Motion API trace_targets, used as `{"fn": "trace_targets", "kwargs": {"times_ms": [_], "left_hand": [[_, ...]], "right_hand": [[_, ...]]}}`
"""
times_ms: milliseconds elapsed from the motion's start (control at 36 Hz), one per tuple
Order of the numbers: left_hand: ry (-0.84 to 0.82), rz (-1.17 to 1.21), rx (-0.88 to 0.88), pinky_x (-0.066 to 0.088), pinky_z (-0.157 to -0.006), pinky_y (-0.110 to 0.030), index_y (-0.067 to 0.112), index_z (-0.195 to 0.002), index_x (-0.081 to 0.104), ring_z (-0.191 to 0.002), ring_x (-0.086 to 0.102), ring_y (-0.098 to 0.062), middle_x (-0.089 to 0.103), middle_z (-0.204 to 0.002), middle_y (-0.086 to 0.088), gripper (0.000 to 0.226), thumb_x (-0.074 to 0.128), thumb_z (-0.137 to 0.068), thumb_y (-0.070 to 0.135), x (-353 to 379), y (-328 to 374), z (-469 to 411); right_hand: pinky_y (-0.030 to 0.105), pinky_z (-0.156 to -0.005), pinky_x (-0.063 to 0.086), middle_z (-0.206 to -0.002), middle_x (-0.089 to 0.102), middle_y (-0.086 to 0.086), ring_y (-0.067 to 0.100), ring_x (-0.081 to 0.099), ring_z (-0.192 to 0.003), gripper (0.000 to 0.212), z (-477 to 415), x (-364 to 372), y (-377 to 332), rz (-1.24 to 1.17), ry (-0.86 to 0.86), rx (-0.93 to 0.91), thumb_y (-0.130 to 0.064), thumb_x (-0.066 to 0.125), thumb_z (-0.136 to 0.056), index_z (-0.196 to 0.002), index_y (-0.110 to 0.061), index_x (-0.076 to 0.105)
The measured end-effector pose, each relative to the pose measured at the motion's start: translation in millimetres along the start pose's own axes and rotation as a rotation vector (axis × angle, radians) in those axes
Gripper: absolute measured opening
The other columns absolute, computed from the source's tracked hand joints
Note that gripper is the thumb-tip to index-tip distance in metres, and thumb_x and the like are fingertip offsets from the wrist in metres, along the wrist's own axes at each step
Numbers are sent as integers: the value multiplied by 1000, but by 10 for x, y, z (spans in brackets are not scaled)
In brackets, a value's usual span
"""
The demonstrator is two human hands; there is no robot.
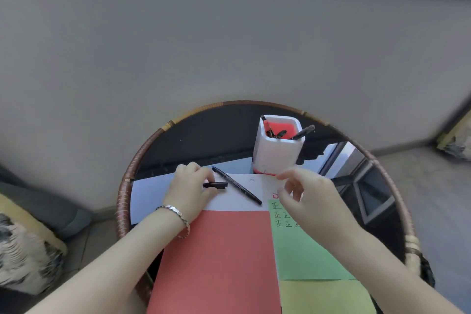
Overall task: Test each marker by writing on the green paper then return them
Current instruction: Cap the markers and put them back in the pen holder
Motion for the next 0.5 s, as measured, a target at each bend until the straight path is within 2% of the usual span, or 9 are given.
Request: {"fn": "trace_targets", "kwargs": {"times_ms": [56,111,167,222,278,333,417,500], "left_hand": [[34,70,20,37,-83,-26,17,-91,56,-94,40,-17,50,-95,4,7,59,-87,21,-60,15,33],[97,211,13,39,-74,-20,20,-84,53,-90,48,-13,54,-88,8,7,60,-86,19,-161,24,107],[156,365,-27,37,-67,-9,20,-79,54,-83,52,-4,57,-82,12,10,61,-85,16,-276,28,204],[196,480,-73,38,-62,-7,22,-78,57,-78,54,1,61,-77,12,10,63,-82,15,-373,27,293],[229,581,-118,40,-62,-6,23,-77,60,-74,55,2,63,-77,11,11,66,-80,13,-443,14,372],[265,660,-158,41,-62,-4,22,-77,62,-69,56,3,64,-77,10,13,67,-79,11,-487,-11,437],[270,769,-222,45,-65,-13,24,-78,64,-71,59,-3,66,-77,7,16,65,-81,8,-490,-43,494],[270,822,-281,45,-56,-12,24,-81,63,-65,59,0,65,-75,4,16,60,-85,9,-475,-39,521]], "right_hand": [[13,-63,37,-74,51,-14,1,47,-67,18,-28,153,-19,2,-34,-5,-14,54,-85,-100,-20,63],[20,-70,40,-81,50,-11,4,47,-72,21,-98,295,-53,9,-59,-9,-15,53,-86,-104,-19,62],[26,-78,43,-96,52,-5,10,51,-87,25,-199,438,-104,37,-88,-8,-18,52,-88,-113,-17,59],[29,-82,42,-112,53,1,16,52,-104,32,-312,582,-127,95,-125,12,-21,50,-90,-122,-16,53],[30,-82,40,-123,51,4,20,50,-113,36,-415,726,-115,177,-183,41,-22,47,-91,-127,-15,47],[32,-80,40,-126,50,7,24,48,-114,35,-479,835,-95,273,-245,66,-22,45,-92,-126,-14,45],[35,-82,43,-124,51,10,27,47,-112,29,-525,918,-61,343,-273,66,-17,43,-92,-119,-9,48],[37,-79,44,-117,54,11,28,50,-106,28,-528,891,-40,301,-232,57,-12,39,-92,-117,-9,52]]}}
Point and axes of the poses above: each hand's wrist, its own z-axis away from the middle knuckle, its own x-axis out of the palm, y = z × x, the point moved 5 cm from there along -z, towards the middle knuckle
